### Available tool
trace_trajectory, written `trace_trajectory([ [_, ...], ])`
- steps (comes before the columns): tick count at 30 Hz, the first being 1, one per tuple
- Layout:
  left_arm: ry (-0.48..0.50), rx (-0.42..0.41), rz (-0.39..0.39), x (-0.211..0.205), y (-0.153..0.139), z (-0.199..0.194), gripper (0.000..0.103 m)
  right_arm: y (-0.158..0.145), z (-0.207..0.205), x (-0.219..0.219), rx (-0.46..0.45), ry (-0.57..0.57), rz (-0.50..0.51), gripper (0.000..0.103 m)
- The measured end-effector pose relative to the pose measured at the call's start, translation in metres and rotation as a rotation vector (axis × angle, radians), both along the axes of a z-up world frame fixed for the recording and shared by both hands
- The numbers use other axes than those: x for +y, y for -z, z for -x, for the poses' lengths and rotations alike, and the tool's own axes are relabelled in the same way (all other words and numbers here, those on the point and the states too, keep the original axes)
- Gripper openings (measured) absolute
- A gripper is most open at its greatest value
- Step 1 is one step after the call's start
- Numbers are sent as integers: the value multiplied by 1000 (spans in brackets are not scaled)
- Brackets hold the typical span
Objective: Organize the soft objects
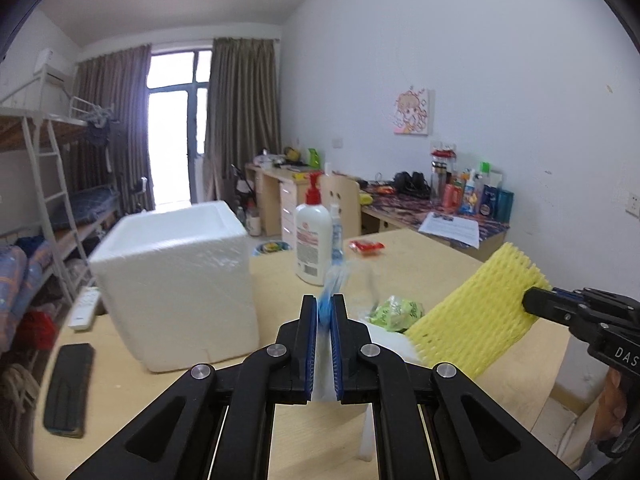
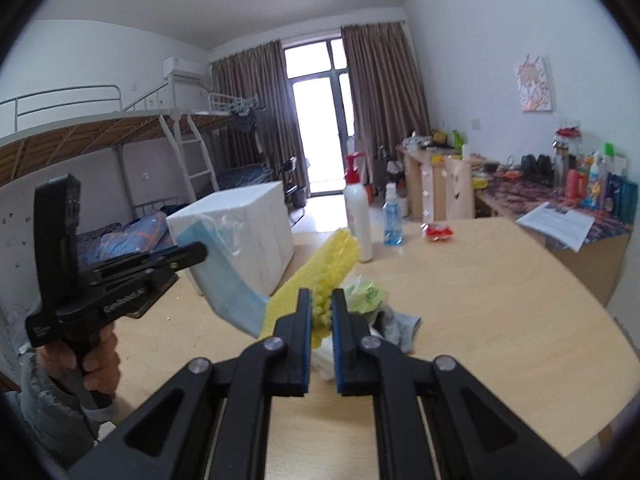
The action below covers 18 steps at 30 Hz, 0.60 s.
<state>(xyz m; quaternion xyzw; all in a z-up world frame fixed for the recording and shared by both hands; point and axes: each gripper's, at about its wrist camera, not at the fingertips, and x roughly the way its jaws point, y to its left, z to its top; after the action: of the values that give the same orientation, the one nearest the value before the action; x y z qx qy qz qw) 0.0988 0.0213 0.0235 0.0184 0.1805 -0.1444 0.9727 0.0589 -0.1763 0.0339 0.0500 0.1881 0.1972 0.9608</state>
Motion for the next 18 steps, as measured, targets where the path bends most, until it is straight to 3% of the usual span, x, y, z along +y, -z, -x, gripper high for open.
trace_trajectory([
  [9, -57, -92, -57, 9, -15, 25, 7, -4, 11, 1, -52, 14, 13, 11],
  [11, -52, -31, -66, 14, -4, 18, 7, -1, 15, 1, -48, 10, 20, 11],
  [14, -59, 107, -18, 26, 20, 0, 8, 6, 13, -1, -30, 10, 17, 11],
  [16, -77, 163, -10, 30, 35, -12, 16, 11, 12, -2, -22, 9, 9, 11],
  [17, -75, 178, -7, 31, 41, -18, 36, 13, 11, -3, -15, 8, 7, 11],
  [18, -68, 189, -6, 31, 44, -20, 62, 16, 9, -3, -7, 8, 6, 11],
])
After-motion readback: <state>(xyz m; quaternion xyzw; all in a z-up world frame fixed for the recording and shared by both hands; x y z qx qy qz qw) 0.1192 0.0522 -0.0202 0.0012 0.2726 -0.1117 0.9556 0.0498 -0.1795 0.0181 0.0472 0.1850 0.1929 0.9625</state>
